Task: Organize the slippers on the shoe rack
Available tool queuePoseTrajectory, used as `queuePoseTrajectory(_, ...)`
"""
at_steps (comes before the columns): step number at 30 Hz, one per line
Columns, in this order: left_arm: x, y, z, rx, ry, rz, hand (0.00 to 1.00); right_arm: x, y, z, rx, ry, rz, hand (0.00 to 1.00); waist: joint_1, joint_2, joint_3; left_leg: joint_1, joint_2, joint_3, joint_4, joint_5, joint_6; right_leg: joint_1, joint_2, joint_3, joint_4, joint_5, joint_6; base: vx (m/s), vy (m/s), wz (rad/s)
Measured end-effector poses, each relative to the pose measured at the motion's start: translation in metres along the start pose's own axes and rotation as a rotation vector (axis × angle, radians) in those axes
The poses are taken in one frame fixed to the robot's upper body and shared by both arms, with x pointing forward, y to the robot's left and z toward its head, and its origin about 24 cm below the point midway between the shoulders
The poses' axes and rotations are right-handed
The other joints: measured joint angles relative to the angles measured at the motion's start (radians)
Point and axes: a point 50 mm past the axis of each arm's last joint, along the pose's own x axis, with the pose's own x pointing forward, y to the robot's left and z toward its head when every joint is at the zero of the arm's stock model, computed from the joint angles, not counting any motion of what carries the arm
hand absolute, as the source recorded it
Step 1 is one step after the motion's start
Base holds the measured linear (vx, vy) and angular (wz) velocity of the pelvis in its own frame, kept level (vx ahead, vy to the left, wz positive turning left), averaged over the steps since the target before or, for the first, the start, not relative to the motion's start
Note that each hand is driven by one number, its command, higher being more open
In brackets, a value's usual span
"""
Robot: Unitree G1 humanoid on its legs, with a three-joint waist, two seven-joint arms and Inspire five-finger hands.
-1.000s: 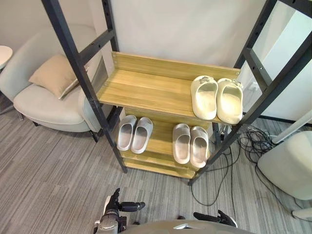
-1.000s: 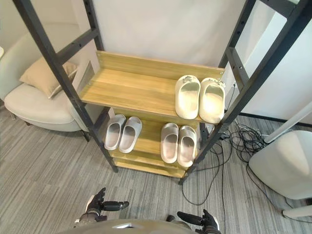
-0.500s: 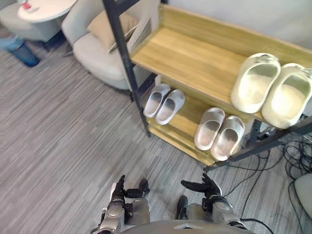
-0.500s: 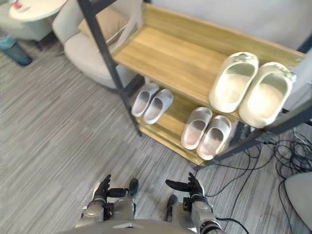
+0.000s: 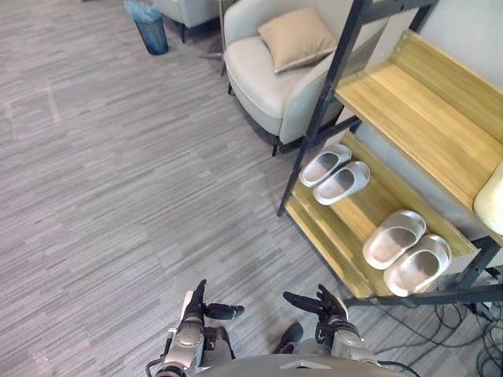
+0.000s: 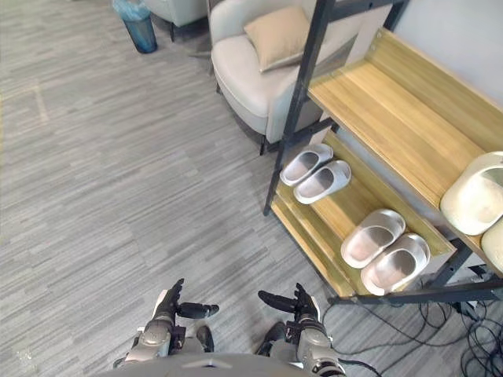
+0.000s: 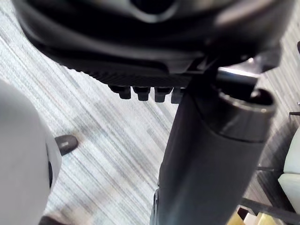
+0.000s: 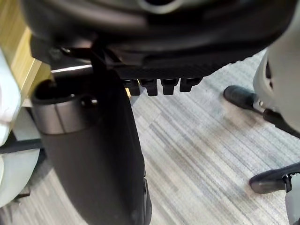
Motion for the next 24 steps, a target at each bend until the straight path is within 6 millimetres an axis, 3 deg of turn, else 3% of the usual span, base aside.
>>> queuePoseTrajectory(1, 0.000, -0.001, 0.000, -0.009, 0.002, -0.002, 1.00, 0.000, 0.000, 0.000, -0.008, -0.002, 0.002, 1.00, 0.000, 0.002, 0.001, -0.009, -0.012, -0.013, 0.016, -0.025, 0.017, -0.015, -0.038, -0.010, 0.074, -0.038, 0.013, 0.08, 0.293, 0.80)
queuePoseTrajectory(2, 0.000, 0.002, 0.000, -0.010, -0.004, 0.003, 1.00, 0.000, -0.005, 0.001, -0.026, -0.003, -0.005, 1.00, 0.002, -0.014, 0.004, -0.013, -0.052, -0.061, 0.052, -0.066, 0.033, -0.035, -0.138, -0.007, 0.258, -0.108, 0.005, 0.08, 0.194, 0.81)
queuePoseTrajectory(3, 0.000, 0.003, -0.001, -0.009, -0.001, 0.005, 1.00, 0.000, -0.006, 0.002, -0.028, -0.003, -0.005, 1.00, 0.003, -0.019, 0.005, -0.012, -0.065, -0.080, 0.068, -0.078, 0.042, -0.055, -0.173, 0.045, 0.336, -0.116, -0.014, 0.09, 0.158, 1.03)
queuePoseTrajectory(4, 0.000, 0.005, -0.003, -0.007, 0.010, 0.012, 1.00, 0.001, -0.005, 0.003, -0.027, -0.009, -0.003, 1.00, -0.006, -0.019, 0.007, -0.006, -0.088, -0.121, 0.083, -0.091, 0.056, -0.103, -0.202, 0.167, 0.472, -0.093, -0.054, 0.14, 0.175, 1.00)
queuePoseTrajectory(5, 0.000, 0.008, -0.006, 0.000, 0.017, 0.022, 1.00, 0.001, -0.008, 0.005, -0.032, -0.014, -0.008, 1.00, -0.015, -0.009, 0.013, 0.009, -0.087, -0.169, 0.086, -0.092, 0.074, -0.152, -0.191, 0.286, 0.559, -0.096, -0.080, 0.18, 0.115, 1.04)
queuePoseTrajectory(6, 0.000, 0.010, -0.005, 0.002, 0.014, 0.025, 1.00, 0.001, -0.008, 0.006, -0.032, -0.018, -0.008, 1.00, -0.017, -0.011, 0.012, 0.009, -0.080, -0.193, 0.094, -0.100, 0.078, -0.164, -0.158, 0.337, 0.571, -0.132, -0.068, 0.25, -0.014, 1.18)
queuePoseTrajectory(7, 0.000, 0.014, -0.009, -0.011, 0.034, 0.044, 1.00, 0.001, -0.006, 0.007, -0.043, -0.028, 0.008, 1.00, -0.018, -0.009, 0.014, 0.010, -0.060, -0.252, 0.099, -0.115, 0.073, -0.210, -0.032, 0.437, 0.559, -0.200, -0.075, 0.22, -0.096, 1.02)
queuePoseTrajectory(10, 0.001, 0.012, -0.012, -0.036, 0.067, 0.049, 1.00, 0.003, -0.001, 0.019, -0.062, -0.078, 0.035, 1.00, -0.034, 0.012, 0.028, 0.044, -0.024, -0.375, 0.070, -0.128, 0.057, -0.319, 0.174, 0.594, 0.457, -0.218, -0.083, 0.27, -0.124, 1.29)
queuePoseTrajectory(11, 0.001, 0.010, -0.013, -0.037, 0.072, 0.042, 1.00, 0.003, -0.002, 0.023, -0.070, -0.087, 0.036, 1.00, -0.047, 0.011, 0.033, 0.065, -0.021, -0.419, 0.061, -0.133, 0.041, -0.344, 0.209, 0.644, 0.393, -0.204, -0.069, 0.48, -0.265, 1.88)
queuePoseTrajectory(12, 0.000, 0.012, -0.015, -0.032, 0.078, 0.037, 1.00, 0.002, -0.006, 0.018, -0.068, -0.071, 0.024, 1.00, -0.054, -0.009, 0.032, 0.093, -0.037, -0.493, 0.082, -0.167, -0.002, -0.331, 0.207, 0.677, 0.318, -0.100, -0.112, 0.44, -0.256, 1.48)
queuePoseTrajectory(13, 0.001, 0.011, -0.014, -0.033, 0.078, 0.037, 1.00, 0.002, -0.007, 0.018, -0.070, -0.070, 0.022, 1.00, -0.055, -0.002, 0.033, 0.095, -0.034, -0.499, 0.086, -0.170, -0.003, -0.324, 0.209, 0.668, 0.321, -0.105, -0.112, 0.47, -0.270, 1.42)
queuePoseTrajectory(14, 0.000, 0.004, -0.013, -0.065, 0.072, 0.028, 1.00, 0.003, -0.020, 0.018, -0.070, -0.063, -0.016, 1.00, -0.038, 0.035, 0.023, 0.087, 0.002, -0.536, 0.119, -0.158, -0.040, -0.290, 0.212, 0.613, 0.327, -0.127, -0.119, 0.38, -0.229, 0.85)
queuePoseTrajectory(15, 0.000, 0.000, -0.011, -0.091, 0.066, 0.028, 1.00, 0.003, -0.023, 0.018, -0.055, -0.065, -0.033, 1.00, -0.038, 0.042, 0.021, 0.081, 0.007, -0.536, 0.128, -0.138, -0.075, -0.274, 0.207, 0.587, 0.324, -0.144, -0.128, 0.47, -0.288, 1.30)
queuePoseTrajectory(16, 0.000, -0.003, -0.008, -0.117, 0.057, 0.029, 1.00, 0.002, -0.024, 0.014, -0.046, -0.052, -0.044, 1.00, -0.045, 0.042, 0.022, 0.057, 0.010, -0.518, 0.175, -0.118, -0.137, -0.234, 0.192, 0.541, 0.305, -0.171, -0.146, 0.44, -0.282, 1.09)
queuePoseTrajectory(17, 0.000, -0.005, -0.005, -0.131, 0.048, 0.028, 1.00, 0.002, -0.024, 0.013, -0.043, -0.044, -0.046, 1.00, -0.048, 0.042, 0.025, 0.030, 0.018, -0.480, 0.238, -0.111, -0.176, -0.204, 0.191, 0.521, 0.283, -0.178, -0.151, 0.51, -0.315, 1.20)
queuePoseTrajectory(18, 0.001, -0.007, -0.001, -0.155, 0.036, 0.029, 1.00, 0.001, -0.025, 0.011, -0.041, -0.035, -0.049, 1.00, -0.050, 0.040, 0.028, -0.028, 0.051, -0.375, 0.380, -0.111, -0.187, -0.139, 0.196, 0.492, 0.229, -0.181, -0.156, 0.47, -0.289, 1.22)
queuePoseTrajectory(19, 0.001, -0.007, 0.006, -0.173, 0.007, 0.034, 1.00, -0.001, -0.023, 0.005, -0.036, -0.022, -0.046, 1.00, -0.040, 0.025, 0.035, -0.084, 0.138, -0.165, 0.553, -0.130, -0.150, -0.029, 0.205, 0.444, 0.141, -0.181, -0.156, 0.43, -0.271, 1.06)
queuePoseTrajectory(21, 0.001, -0.008, 0.009, -0.169, -0.010, 0.030, 1.00, -0.002, -0.020, 0.000, -0.036, -0.010, -0.040, 1.00, -0.031, 0.007, 0.027, -0.116, 0.187, -0.006, 0.581, -0.154, -0.103, 0.051, 0.205, 0.409, 0.073, -0.181, -0.156, 0.32, -0.189, 0.75)
queuePoseTrajectory(24, 0.003, -0.012, 0.016, -0.157, -0.031, 0.011, 1.00, -0.001, -0.016, 0.005, -0.040, -0.021, -0.036, 1.00, -0.023, -0.001, 0.028, -0.209, 0.182, 0.092, 0.480, -0.161, -0.077, 0.108, 0.201, 0.360, 0.000, -0.182, -0.144, 0.31, -0.071, 0.50)
